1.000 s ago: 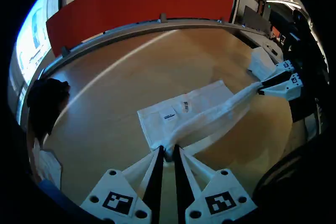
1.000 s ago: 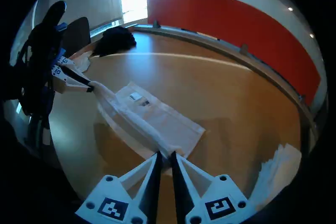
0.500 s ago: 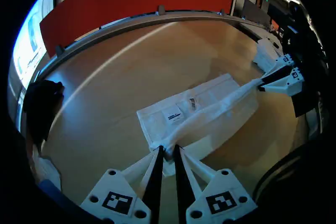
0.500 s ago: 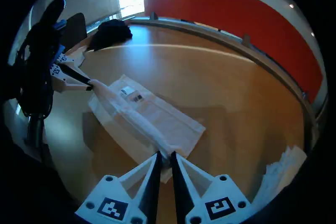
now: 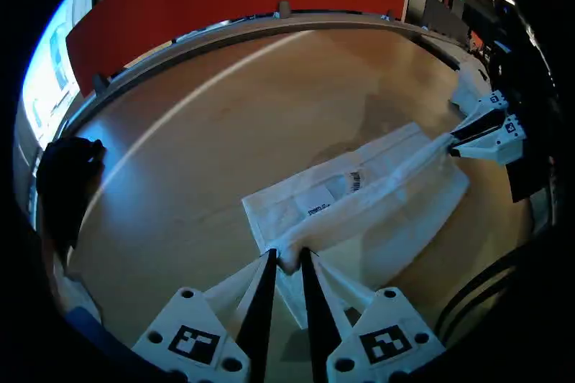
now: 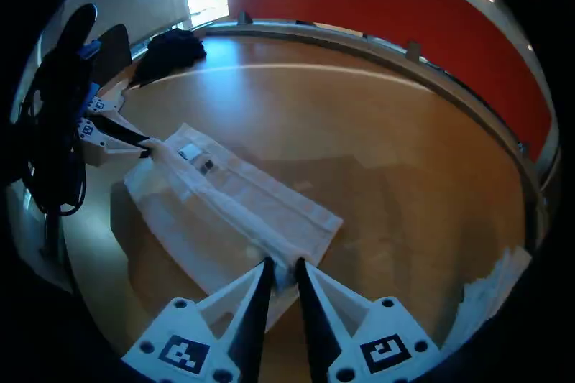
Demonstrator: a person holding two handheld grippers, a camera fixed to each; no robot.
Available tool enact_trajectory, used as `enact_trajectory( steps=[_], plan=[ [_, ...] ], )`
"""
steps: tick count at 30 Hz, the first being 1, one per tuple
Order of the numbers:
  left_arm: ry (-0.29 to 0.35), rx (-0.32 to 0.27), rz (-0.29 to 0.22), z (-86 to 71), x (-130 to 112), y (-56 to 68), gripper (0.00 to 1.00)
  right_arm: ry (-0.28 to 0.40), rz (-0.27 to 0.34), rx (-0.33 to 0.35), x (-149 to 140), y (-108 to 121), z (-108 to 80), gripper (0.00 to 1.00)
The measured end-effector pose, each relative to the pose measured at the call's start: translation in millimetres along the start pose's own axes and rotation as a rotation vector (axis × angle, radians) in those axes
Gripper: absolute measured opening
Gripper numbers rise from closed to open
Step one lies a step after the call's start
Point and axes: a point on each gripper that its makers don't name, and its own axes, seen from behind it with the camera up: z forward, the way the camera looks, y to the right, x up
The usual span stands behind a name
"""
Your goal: Fold towel
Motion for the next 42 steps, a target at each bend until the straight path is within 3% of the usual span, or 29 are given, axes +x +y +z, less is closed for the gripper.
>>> enact_trajectory(
  steps=[4,12,16,19,24,26,30,42],
  plan=[
    [0.003,0.014,0.012,6.7,4.5,-6.5,0.28,-0.002,-0.012,-0.021,2.7,5.6,6.1,0.33],
    [0.022,0.053,0.036,12.3,18.3,-22.3,0.39,0.007,-0.034,-0.074,11.0,21.8,12.8,0.61],
    [0.031,0.071,0.039,11.6,23.8,-29.1,0.45,0.018,-0.032,-0.100,15.8,30.2,14.8,0.65],
    [0.036,0.074,0.034,9.8,25.8,-31.4,0.53,0.027,-0.026,-0.116,18.7,34.9,15.6,0.70],
    [0.048,0.074,0.018,4.7,25.5,-33.1,0.73,0.045,-0.017,-0.136,21.7,39.5,14.9,0.91],
    [0.053,0.078,0.011,2.7,24.6,-34.8,0.81,0.052,-0.015,-0.143,22.5,40.6,13.4,0.92],
    [0.060,0.085,-0.001,-1.1,22.8,-36.8,0.88,0.062,-0.011,-0.146,22.3,40.0,10.0,0.92],
    [0.076,0.088,-0.053,-19.1,12.1,-34.6,0.90,0.075,0.012,-0.128,6.5,24.3,-5.9,0.92]
  ],
)
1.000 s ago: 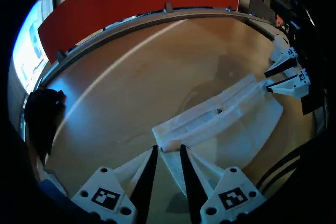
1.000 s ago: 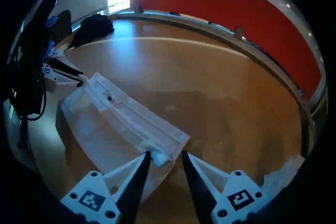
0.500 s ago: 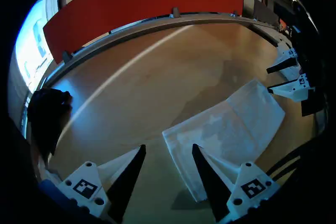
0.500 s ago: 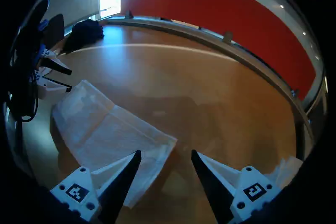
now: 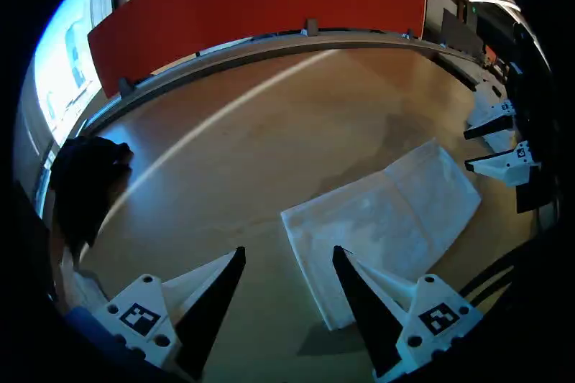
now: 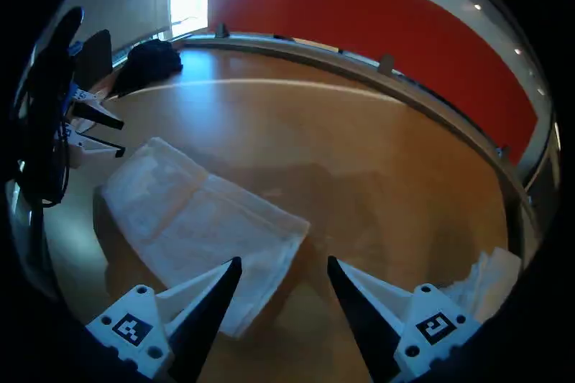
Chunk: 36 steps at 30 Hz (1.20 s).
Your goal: Fold towel
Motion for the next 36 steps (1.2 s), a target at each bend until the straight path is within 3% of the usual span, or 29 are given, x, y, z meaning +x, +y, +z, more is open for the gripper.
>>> enact_trajectory(
  steps=[18,26,36],
  plan=[
    [-0.023,0.044,-0.127,-47.4,-62.5,7.9,0.89,-0.001,0.056,-0.008,-40.9,-13.9,-42.1,0.92],
    [-0.025,0.065,-0.156,-59.2,-75.2,4.2,0.90,0.000,0.043,0.006,-42.6,-16.9,-44.4,0.92],
    [-0.021,0.098,-0.182,-77.4,-87.2,-5.1,0.90,-0.009,-0.027,0.056,-42.5,-26.5,-38.1,0.92]
  ],
)
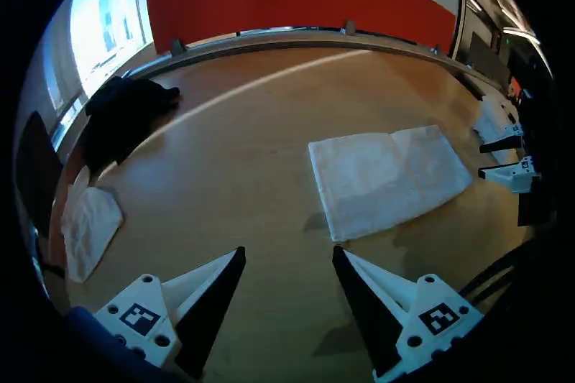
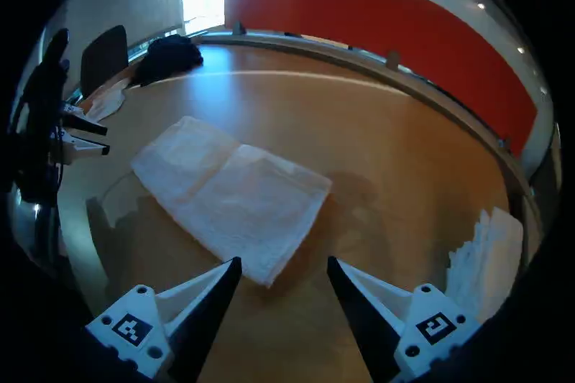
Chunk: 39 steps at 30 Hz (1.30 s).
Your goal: Fold towel
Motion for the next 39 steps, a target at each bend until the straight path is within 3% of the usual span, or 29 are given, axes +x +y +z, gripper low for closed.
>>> enact_trajectory(
  steps=[9,20,29,39],
  plan=[
    [-0.007,0.026,-0.025,-15.8,-15.6,-13.9,0.90,-0.022,-0.067,0.039,-1.9,-8.0,8.0,0.92],
    [-0.021,0.043,-0.045,-26.8,-29.7,-24.0,0.90,-0.061,-0.102,0.068,-16.3,-11.5,18.5,0.89],
    [-0.028,0.051,-0.056,-32.4,-36.9,-31.0,0.90,-0.087,-0.126,0.099,-28.6,-14.3,25.3,0.72],
    [-0.029,0.054,-0.066,-34.5,-40.2,-34.1,0.90,-0.122,-0.112,0.128,-36.0,-15.4,25.9,0.29]
  ],
)
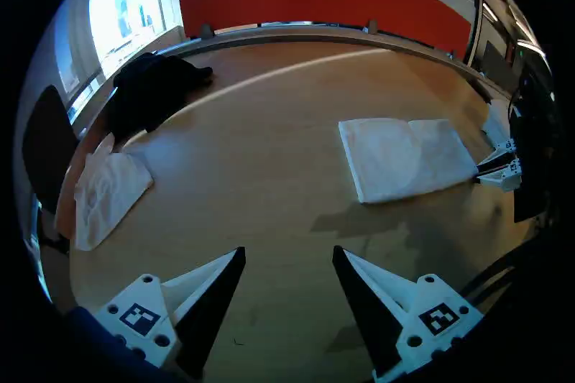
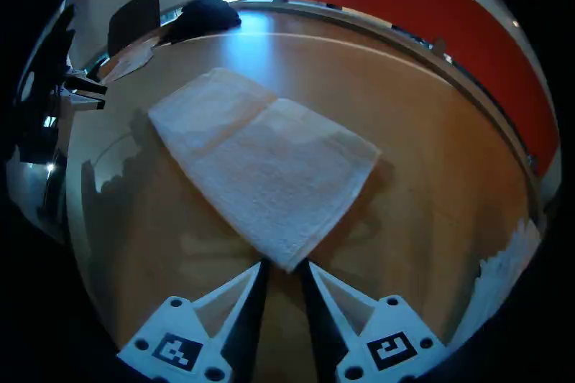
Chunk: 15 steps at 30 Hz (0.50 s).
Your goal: Fold towel
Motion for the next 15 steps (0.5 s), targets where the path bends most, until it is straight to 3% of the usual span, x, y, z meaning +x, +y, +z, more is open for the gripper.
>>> enact_trajectory(
  steps=[7,15],
  plan=[
    [-0.001,0.004,0.007,-0.8,-1.7,-2.1,0.90,0.012,-0.010,-0.002,2.6,1.7,-0.6,0.07],
    [0.003,0.005,0.001,-1.5,-0.2,-2.5,0.90,0.041,-0.012,-0.022,11.8,4.3,-7.2,0.04]
  ],
)
